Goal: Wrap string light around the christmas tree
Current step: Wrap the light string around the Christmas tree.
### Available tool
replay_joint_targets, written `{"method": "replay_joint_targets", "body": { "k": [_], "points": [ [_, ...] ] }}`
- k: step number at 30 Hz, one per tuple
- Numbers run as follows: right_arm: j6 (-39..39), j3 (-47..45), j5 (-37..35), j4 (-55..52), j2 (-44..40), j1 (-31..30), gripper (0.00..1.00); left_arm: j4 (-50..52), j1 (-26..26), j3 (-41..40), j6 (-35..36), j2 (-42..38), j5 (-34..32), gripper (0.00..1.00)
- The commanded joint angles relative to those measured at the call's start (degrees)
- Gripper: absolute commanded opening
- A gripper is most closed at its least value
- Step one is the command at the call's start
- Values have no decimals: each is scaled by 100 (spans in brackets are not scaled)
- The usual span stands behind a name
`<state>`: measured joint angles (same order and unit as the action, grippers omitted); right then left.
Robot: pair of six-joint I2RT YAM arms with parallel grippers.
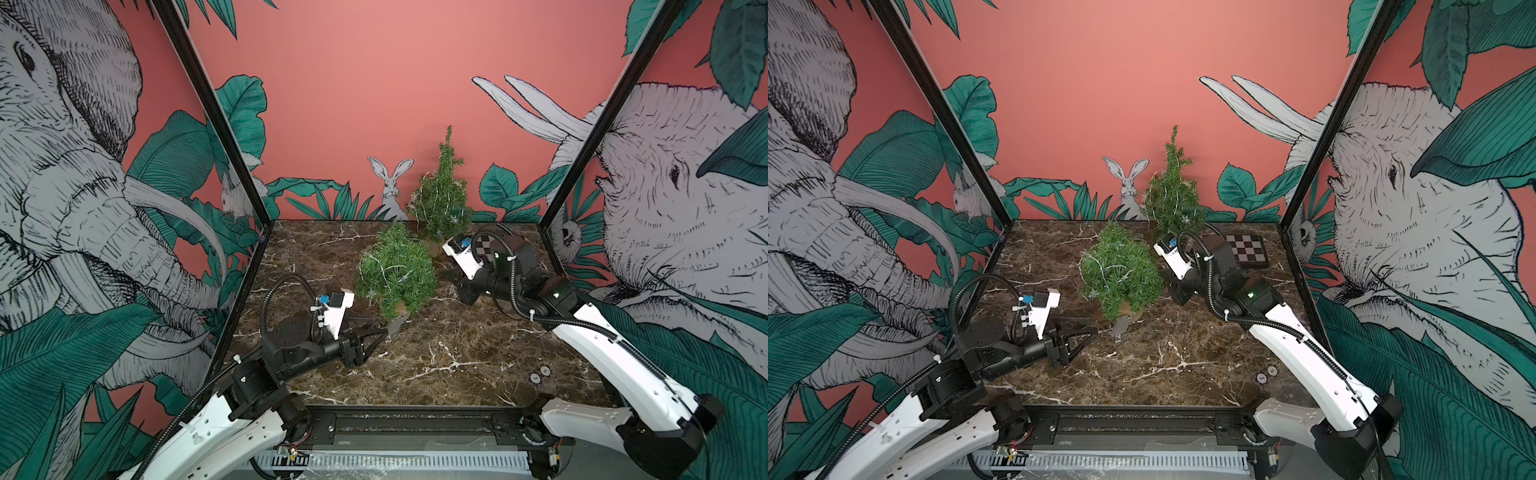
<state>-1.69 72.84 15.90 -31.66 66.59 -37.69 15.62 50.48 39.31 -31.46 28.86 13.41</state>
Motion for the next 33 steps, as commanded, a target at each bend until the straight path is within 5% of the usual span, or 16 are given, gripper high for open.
{"method": "replay_joint_targets", "body": {
  "k": [1,10,19,23,33],
  "points": [
    [1101,-89,1092,1060,-207,-76,0,-618,163,-248,236,104,-194,66],
    [2281,-603,1741,2186,-422,-133,0,-1965,746,-1029,1116,-149,-406,70],
    [3082,-1132,1908,3273,-490,-186,0,-2933,1715,-1034,2354,808,-762,72],
    [3510,-1413,2212,4104,-505,-203,0,-3126,1808,-1096,2344,1126,-1469,72],
    [4148,-1741,2188,5133,-533,-254,0,-4141,1839,-1163,2505,1801,-1602,73]
  ]
}}
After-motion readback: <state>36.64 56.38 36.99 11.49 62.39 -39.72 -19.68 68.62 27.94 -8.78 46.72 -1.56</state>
